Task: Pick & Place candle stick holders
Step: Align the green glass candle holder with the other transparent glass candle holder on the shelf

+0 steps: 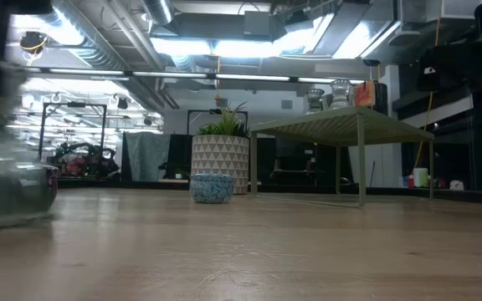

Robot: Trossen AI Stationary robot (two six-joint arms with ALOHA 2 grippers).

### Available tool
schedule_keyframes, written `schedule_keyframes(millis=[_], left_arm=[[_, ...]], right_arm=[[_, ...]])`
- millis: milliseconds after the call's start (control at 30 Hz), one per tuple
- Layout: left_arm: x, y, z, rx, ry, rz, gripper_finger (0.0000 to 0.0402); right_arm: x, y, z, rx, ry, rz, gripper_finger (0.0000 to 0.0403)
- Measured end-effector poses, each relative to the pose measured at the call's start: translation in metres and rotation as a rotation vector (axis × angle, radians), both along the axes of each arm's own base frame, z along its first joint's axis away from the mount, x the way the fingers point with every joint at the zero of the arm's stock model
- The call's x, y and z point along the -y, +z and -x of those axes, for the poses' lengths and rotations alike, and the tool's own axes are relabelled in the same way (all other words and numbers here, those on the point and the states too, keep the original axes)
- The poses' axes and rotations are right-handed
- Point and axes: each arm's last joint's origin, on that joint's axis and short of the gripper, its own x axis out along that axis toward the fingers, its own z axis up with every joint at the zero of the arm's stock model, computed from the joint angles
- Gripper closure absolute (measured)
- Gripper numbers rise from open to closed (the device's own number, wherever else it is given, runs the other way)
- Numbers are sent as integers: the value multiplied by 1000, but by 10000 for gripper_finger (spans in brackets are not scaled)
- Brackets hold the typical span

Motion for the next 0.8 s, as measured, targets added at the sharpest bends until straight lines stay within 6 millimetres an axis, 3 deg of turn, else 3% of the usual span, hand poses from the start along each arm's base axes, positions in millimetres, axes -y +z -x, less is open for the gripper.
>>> schedule_keyframes(millis=[800], left_arm=[[-88, 62, -90, 273, -107, -114, 374]], right_arm=[[0, 0, 0, 0, 0, 0, 359]])
